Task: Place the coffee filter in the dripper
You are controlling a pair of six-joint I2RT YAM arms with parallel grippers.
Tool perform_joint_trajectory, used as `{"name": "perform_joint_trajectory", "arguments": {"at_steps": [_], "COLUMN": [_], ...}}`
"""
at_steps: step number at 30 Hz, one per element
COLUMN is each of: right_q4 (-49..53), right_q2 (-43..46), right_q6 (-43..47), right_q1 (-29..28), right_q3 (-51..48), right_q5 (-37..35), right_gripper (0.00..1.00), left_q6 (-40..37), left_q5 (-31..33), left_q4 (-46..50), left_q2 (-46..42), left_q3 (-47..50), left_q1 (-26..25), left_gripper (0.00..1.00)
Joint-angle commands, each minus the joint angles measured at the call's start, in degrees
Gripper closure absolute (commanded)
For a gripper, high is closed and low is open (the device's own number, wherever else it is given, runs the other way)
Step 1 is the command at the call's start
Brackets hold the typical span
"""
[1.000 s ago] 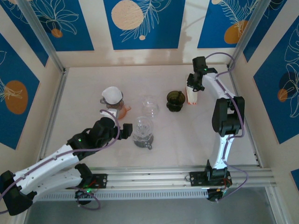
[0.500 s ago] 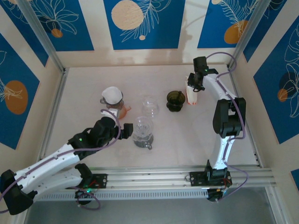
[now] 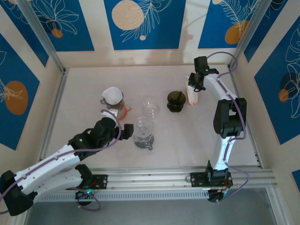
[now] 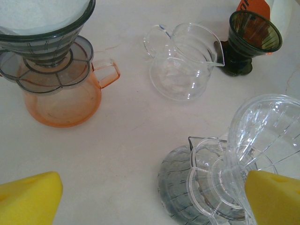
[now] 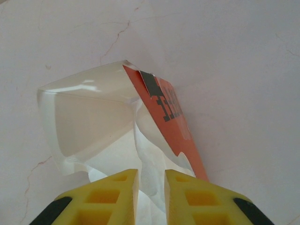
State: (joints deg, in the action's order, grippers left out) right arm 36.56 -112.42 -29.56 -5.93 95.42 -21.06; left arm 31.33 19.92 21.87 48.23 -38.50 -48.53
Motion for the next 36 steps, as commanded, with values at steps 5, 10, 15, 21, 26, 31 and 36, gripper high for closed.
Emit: {"name": "perform_joint_trajectory", "arguments": {"at_steps": [5,10,15,21,26,31,36], "right_q4": [1.66,1.44,0.98,-0.44,-1.48,-3.66,-5.29], "right_q2": [-2.17,-1.78,-0.07,4.47,9.62,17.43,28.04], "right_q6": [0.29,0.16,0.84,1.08,1.44,1.23,0.25], "right_q1": [0.3,0.22,0.07,-0.29,-1.33,-1.93,-3.11], "right_q3": [3.02,3.32,3.08,0.05,-4.1,-10.64,-17.12], "right_q5": [-1.02,-1.77,-2.89,-3.54,-5.21,-6.91,-4.36], "right_gripper": [0.82,0.92,1.0,1.0,1.0,1.0,1.0], "left_q6": [-0.25,-0.22,-0.19,-0.1,-0.06,0.12,0.13], "left_q5": [-0.54,-0.67,-0.64,-0.76,-1.12,-1.52,-1.96], "left_q4": [-0.84,-0.87,-0.86,-1.17,-1.21,-1.02,-0.92], "left_q2": [-0.15,0.11,0.11,0.09,0.02,-0.3,-0.5], "left_q3": [0.52,0.38,0.44,0.44,0.27,0.09,-0.29], "left_q1": [0.63,0.64,0.72,0.79,0.81,0.87,0.82], "left_gripper": [0.0,0.0,0.0,0.0,0.0,0.0,0.0]}}
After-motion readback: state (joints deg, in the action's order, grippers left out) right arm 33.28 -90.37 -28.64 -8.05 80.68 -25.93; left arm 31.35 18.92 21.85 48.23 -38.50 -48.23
